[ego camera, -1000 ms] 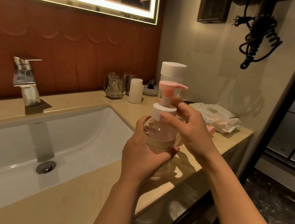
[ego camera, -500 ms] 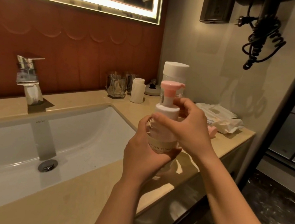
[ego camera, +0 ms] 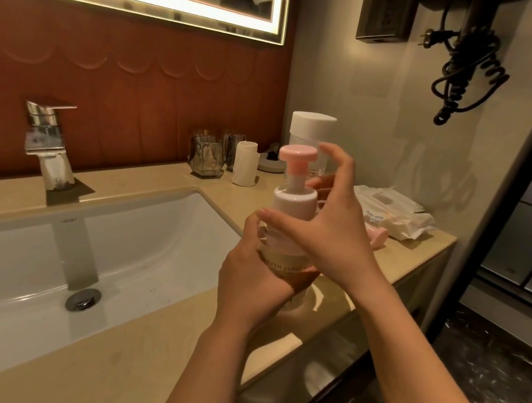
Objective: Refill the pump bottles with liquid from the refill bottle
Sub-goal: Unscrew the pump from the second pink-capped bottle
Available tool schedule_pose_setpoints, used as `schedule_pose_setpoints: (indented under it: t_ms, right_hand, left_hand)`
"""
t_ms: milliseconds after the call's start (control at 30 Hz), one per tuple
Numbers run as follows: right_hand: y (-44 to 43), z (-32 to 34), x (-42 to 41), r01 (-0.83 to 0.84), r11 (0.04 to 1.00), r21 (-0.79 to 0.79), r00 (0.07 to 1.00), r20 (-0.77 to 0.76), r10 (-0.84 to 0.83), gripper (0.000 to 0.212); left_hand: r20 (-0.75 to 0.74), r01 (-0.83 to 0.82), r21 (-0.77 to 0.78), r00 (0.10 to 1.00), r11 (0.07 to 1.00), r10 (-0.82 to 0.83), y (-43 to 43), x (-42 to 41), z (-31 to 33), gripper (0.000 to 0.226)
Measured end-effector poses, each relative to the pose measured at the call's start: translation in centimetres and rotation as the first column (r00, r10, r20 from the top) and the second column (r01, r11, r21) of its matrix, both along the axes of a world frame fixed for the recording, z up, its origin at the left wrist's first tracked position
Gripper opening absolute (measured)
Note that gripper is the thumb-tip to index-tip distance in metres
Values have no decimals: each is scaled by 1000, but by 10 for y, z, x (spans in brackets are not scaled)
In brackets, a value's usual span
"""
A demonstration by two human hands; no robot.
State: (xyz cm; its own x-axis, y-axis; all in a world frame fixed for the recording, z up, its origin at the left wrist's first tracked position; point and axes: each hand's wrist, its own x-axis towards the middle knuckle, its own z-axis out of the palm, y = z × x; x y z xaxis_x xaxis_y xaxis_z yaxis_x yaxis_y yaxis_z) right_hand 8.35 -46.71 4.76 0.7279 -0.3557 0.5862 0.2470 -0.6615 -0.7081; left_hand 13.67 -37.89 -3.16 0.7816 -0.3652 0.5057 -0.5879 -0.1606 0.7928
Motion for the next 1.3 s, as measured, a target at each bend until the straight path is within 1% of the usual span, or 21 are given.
schedule_pose_setpoints:
  t_ms: [33,100,233,300,367,467,567,667,767,933,1033,1167,1300]
  right_hand:
    - [0,-1,0,17,1000,-19,1000,21,-17,103]
    - [-1,0,-1,5,1000,-9,1000,29,-5,106]
    - [-4,7,-7,-124,990,61,992,39,121,93]
    - [-6,13,-9,-160,983,94,984,88,152,84]
    - [-8,19,-10,-174,977,121,976,150,155,77]
    - [-13,27,-13,-193,965,178,958,244,147,75]
    - [-20,29,-16,-243,932,270,928,345,142,64]
    - [-30,27,-19,-263,883,388,912,398,97,57]
    - [-40,24,-23,-245,847,472,910,413,33,60]
    - [-49,20,-29,-258,817,515,895,446,2,56]
    - [-53,21,-35,-256,806,534,879,475,-36,58]
    - [-62,24,-43,-240,772,588,863,494,-108,67]
    - [-70,18,-47,-213,743,634,871,468,-150,79]
  left_hand:
    - [9,-8,4,1000,1000,8,0,0,0,84]
    - [22,-21,6,1000,1000,21,0,0,1,86]
    - [40,-18,9,999,1000,18,0,0,1,89]
    - [39,-12,2,999,1000,12,1,1,0,92]
    - [50,-12,-2,999,1000,12,2,1,0,91]
    - [65,-13,-2,998,1000,13,2,1,0,89]
    - [77,-23,-6,997,1000,23,3,1,1,90]
    - [83,-27,-8,996,1000,27,2,2,-1,91]
    - [78,-20,-3,997,1000,20,2,3,-1,92]
    - [70,-10,-6,998,1000,10,3,2,-1,98]
    - [69,-22,-1,997,1000,22,3,2,-1,95]
    - [66,-21,7,998,1000,21,3,3,-1,93]
    - [74,-18,6,997,1000,18,2,3,-2,92]
